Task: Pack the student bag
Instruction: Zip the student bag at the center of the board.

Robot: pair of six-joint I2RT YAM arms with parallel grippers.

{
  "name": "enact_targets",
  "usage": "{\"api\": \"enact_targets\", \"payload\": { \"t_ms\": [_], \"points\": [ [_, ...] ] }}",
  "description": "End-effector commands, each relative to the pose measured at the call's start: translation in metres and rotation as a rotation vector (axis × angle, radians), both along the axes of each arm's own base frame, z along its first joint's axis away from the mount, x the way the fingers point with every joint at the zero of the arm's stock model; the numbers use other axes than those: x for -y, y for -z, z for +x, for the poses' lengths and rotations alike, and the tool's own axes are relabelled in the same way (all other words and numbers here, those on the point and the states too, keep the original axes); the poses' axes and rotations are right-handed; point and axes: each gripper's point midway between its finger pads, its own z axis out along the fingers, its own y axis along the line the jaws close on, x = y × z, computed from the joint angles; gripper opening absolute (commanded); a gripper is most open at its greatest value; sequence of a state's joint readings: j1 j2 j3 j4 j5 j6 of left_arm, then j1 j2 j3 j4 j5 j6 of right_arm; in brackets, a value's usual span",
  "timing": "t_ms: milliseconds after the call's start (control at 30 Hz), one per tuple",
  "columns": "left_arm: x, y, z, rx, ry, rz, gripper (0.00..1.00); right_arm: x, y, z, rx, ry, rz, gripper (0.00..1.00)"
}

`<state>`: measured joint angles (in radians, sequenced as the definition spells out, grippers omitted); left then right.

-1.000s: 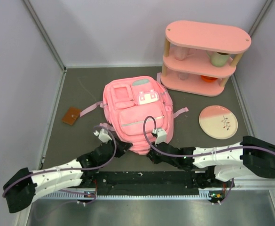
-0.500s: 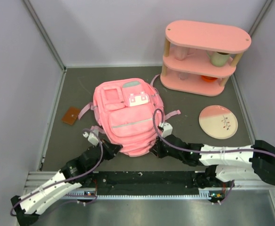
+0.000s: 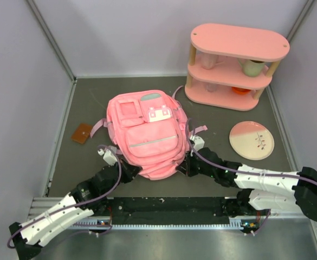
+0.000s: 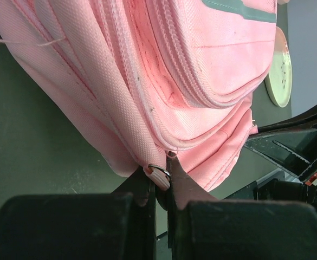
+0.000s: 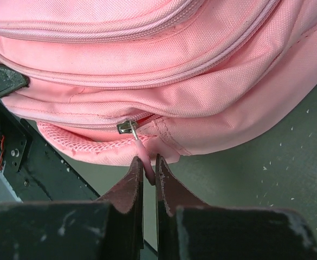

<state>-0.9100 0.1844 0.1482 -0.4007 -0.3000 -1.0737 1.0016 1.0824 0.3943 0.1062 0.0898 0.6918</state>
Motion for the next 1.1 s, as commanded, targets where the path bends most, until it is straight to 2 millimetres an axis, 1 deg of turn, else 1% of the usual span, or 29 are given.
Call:
{"api": "enact_targets", "payload": {
  "t_ms": [0, 67, 167, 200, 233, 267, 333, 367, 433, 467, 500, 567, 600, 633, 667, 700, 733, 767, 800, 833, 867, 900, 933, 967, 1000, 1033, 1067],
  "points": [
    [-0.014, -0.004, 0.009, 0.06, -0.024, 0.104, 0.0, 0.086, 0.045, 0.03, 0.031, 0.265, -0.306, 0.0],
    [-0.012, -0.004, 0.009, 0.061, -0.017, 0.102, 0.0, 0.081, 0.041, 0.028, 0.029, 0.242, -0.279, 0.0],
    [-0.009, -0.003, 0.01, 0.058, -0.01, 0.102, 0.0, 0.06, 0.031, 0.017, 0.023, 0.127, -0.191, 0.0],
    [-0.007, -0.003, 0.011, 0.058, -0.004, 0.099, 0.0, 0.053, 0.03, 0.008, 0.005, 0.071, -0.157, 0.0],
    [-0.006, -0.002, 0.01, 0.055, 0.001, 0.1, 0.0, 0.045, 0.025, 0.006, 0.014, 0.035, -0.116, 0.0],
    [-0.006, 0.0, 0.01, 0.05, 0.002, 0.105, 0.0, 0.037, 0.02, -0.002, 0.011, -0.026, -0.077, 0.0],
    [-0.004, -0.001, 0.011, 0.056, 0.01, 0.107, 0.0, 0.033, 0.017, -0.004, 0.017, -0.042, -0.052, 0.0],
    [-0.003, 0.0, 0.012, 0.053, 0.013, 0.117, 0.0, 0.029, 0.015, -0.008, 0.014, -0.077, -0.038, 0.0],
    [0.0, -0.004, 0.013, 0.069, 0.034, 0.125, 0.0, 0.029, 0.015, -0.007, 0.015, -0.074, -0.043, 0.02],
    [0.001, -0.001, 0.013, 0.06, 0.044, 0.148, 0.0, 0.027, 0.013, -0.007, 0.02, -0.086, -0.044, 0.02],
    [0.002, -0.005, 0.014, 0.069, 0.06, 0.165, 0.0, 0.027, 0.016, -0.007, 0.013, -0.089, -0.05, 0.02],
    [0.0, 0.002, 0.015, 0.047, 0.066, 0.22, 0.0, 0.025, 0.017, -0.006, 0.002, -0.089, -0.057, 0.0],
    [0.0, -0.001, 0.018, 0.061, 0.077, 0.242, 0.0, 0.024, 0.023, -0.008, -0.014, -0.101, -0.075, 0.0],
    [-0.001, -0.002, 0.023, 0.057, 0.074, 0.24, 0.0, 0.021, 0.025, -0.012, -0.019, -0.113, -0.084, 0.0],
    [-0.002, 0.001, 0.026, 0.052, 0.09, 0.266, 0.0, 0.021, 0.026, -0.01, -0.017, -0.099, -0.099, 0.0],
    [-0.002, -0.002, 0.03, 0.056, 0.1, 0.26, 0.0, 0.018, 0.029, -0.013, -0.021, -0.106, -0.107, 0.0],
    [-0.004, -0.007, 0.038, 0.051, 0.1, 0.227, 0.0, 0.012, 0.03, -0.022, -0.023, -0.139, -0.105, 0.0],
    [-0.007, -0.003, 0.043, 0.049, 0.112, 0.25, 0.0, 0.01, 0.029, -0.019, -0.015, -0.106, -0.102, 0.0],
    [-0.008, -0.006, 0.047, 0.055, 0.123, 0.248, 0.0, 0.007, 0.03, -0.022, -0.013, -0.109, -0.097, 0.0],
    [-0.009, -0.004, 0.053, 0.038, 0.138, 0.244, 0.0, 0.002, 0.03, -0.029, -0.01, -0.13, -0.094, 0.0],
    [-0.009, -0.009, 0.058, 0.055, 0.158, 0.264, 0.0, -0.003, 0.028, -0.032, -0.011, -0.13, -0.083, 0.0],
    [-0.013, -0.011, 0.065, 0.05, 0.149, 0.274, 0.0, -0.006, 0.027, -0.033, -0.007, -0.13, -0.079, 0.0],
    [-0.013, -0.004, 0.069, 0.02, 0.161, 0.292, 0.0, -0.011, 0.028, -0.035, -0.007, -0.138, -0.08, 0.0],
    [-0.008, -0.009, 0.073, 0.046, 0.199, 0.286, 0.0, -0.017, 0.027, -0.039, -0.004, -0.155, -0.078, 0.0],
    [-0.008, -0.017, 0.082, 0.062, 0.196, 0.282, 0.0, -0.022, 0.025, -0.04, 0.002, -0.155, -0.077, 0.0],
    [-0.006, -0.013, 0.085, 0.04, 0.213, 0.289, 0.0, -0.028, 0.027, -0.04, 0.001, -0.158, -0.086, 0.0],
    [-0.005, -0.021, 0.092, 0.064, 0.225, 0.298, 0.0, -0.036, 0.024, -0.044, 0.004, -0.18, -0.077, 0.0]
  ]
}}
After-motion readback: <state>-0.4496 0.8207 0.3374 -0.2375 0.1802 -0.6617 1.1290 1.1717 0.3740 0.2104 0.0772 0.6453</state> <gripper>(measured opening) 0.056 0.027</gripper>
